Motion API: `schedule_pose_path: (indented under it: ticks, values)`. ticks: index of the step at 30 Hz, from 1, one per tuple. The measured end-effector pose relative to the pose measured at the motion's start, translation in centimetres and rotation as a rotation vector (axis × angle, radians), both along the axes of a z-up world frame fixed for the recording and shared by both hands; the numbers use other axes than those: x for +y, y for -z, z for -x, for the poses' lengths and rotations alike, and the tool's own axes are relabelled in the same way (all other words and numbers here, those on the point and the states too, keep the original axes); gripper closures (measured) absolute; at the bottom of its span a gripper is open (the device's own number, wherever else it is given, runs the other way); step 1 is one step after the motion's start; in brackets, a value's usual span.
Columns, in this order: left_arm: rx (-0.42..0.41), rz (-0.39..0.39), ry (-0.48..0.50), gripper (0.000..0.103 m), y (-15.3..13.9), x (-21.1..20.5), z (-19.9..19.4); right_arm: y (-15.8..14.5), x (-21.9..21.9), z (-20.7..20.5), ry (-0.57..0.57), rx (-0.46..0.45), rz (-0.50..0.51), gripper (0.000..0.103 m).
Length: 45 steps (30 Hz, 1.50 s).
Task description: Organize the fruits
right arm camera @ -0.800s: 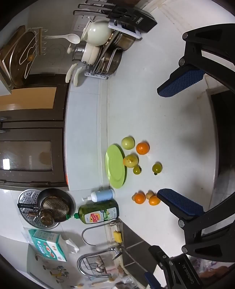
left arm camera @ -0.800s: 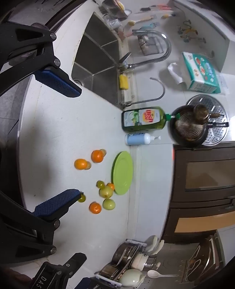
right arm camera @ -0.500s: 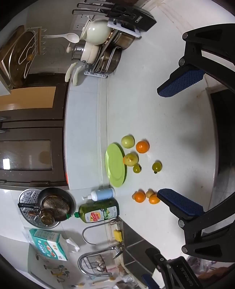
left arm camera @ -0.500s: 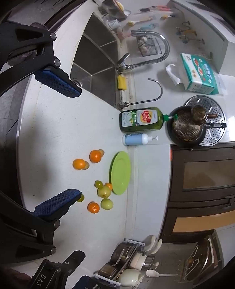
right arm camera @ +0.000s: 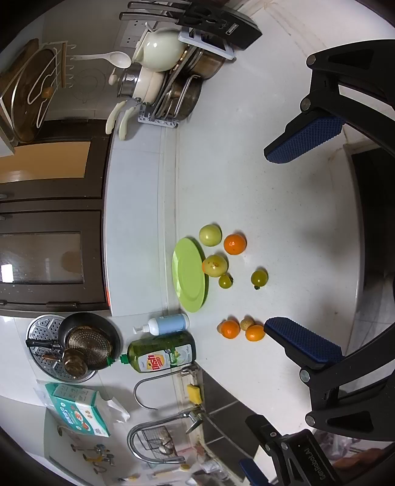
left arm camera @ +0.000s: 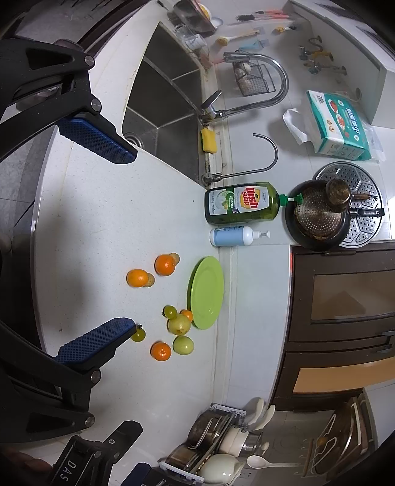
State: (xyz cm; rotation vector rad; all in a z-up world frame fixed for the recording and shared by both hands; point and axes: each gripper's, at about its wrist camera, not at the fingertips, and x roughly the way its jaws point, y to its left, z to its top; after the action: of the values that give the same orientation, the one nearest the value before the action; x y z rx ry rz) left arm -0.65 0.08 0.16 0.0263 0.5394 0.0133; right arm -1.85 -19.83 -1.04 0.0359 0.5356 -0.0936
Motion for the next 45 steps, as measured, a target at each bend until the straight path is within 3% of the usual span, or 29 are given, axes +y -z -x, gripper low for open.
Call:
schedule_pose_path:
  ticks: [45]
  values:
    - [0.0,-0.002,0.001,0.0,-0.24,-0.09,0.02,-0.16,0.07,-0.13,-0.005,0.0,0.0,0.0]
